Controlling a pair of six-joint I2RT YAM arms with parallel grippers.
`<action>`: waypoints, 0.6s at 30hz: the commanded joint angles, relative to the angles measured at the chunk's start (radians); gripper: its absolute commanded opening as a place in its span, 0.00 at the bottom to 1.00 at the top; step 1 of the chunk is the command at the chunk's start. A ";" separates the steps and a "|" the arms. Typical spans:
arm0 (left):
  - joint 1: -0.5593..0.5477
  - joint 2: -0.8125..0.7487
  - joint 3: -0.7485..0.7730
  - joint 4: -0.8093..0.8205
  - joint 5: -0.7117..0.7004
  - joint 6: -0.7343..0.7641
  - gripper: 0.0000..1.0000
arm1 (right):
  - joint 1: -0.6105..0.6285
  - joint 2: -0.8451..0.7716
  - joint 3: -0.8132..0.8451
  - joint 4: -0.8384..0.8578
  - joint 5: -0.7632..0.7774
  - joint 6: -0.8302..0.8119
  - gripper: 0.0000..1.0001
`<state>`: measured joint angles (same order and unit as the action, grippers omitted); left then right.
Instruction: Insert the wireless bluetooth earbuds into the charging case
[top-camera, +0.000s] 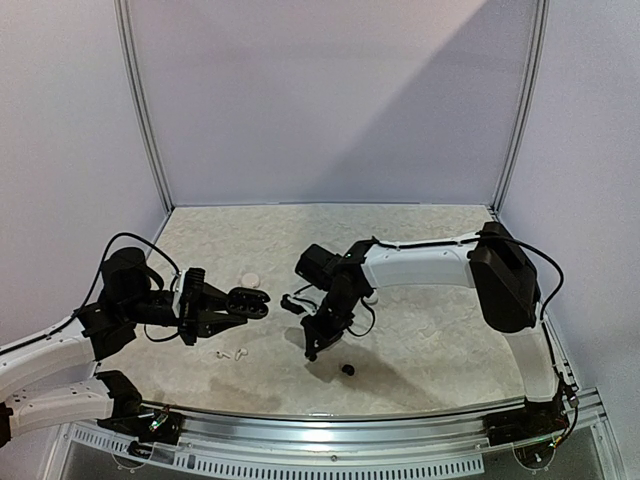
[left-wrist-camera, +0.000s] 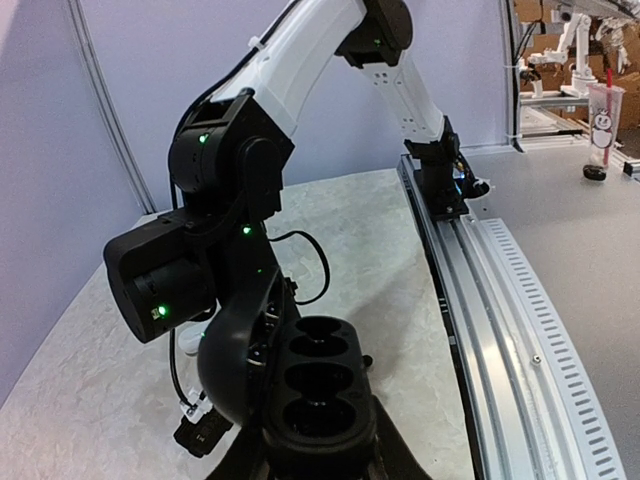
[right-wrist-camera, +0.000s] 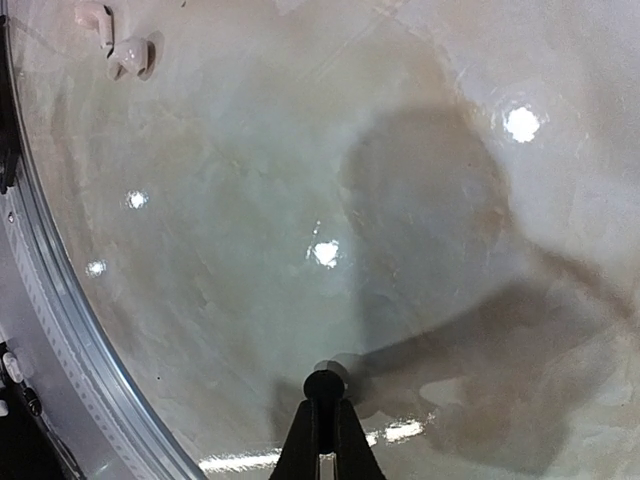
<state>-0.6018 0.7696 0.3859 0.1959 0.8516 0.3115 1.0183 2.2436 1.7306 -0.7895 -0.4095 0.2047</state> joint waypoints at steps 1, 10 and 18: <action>-0.015 -0.005 -0.004 0.000 -0.013 -0.015 0.00 | 0.002 -0.017 0.059 -0.070 0.033 -0.023 0.00; -0.015 0.001 -0.005 0.041 -0.011 -0.061 0.00 | -0.062 -0.322 0.087 0.040 0.157 -0.107 0.00; -0.015 0.037 0.002 0.106 -0.020 -0.148 0.00 | 0.026 -0.539 0.017 0.388 0.102 -0.297 0.00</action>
<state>-0.6022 0.7895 0.3859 0.2520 0.8413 0.2218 0.9733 1.7672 1.7794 -0.6117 -0.2676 0.0589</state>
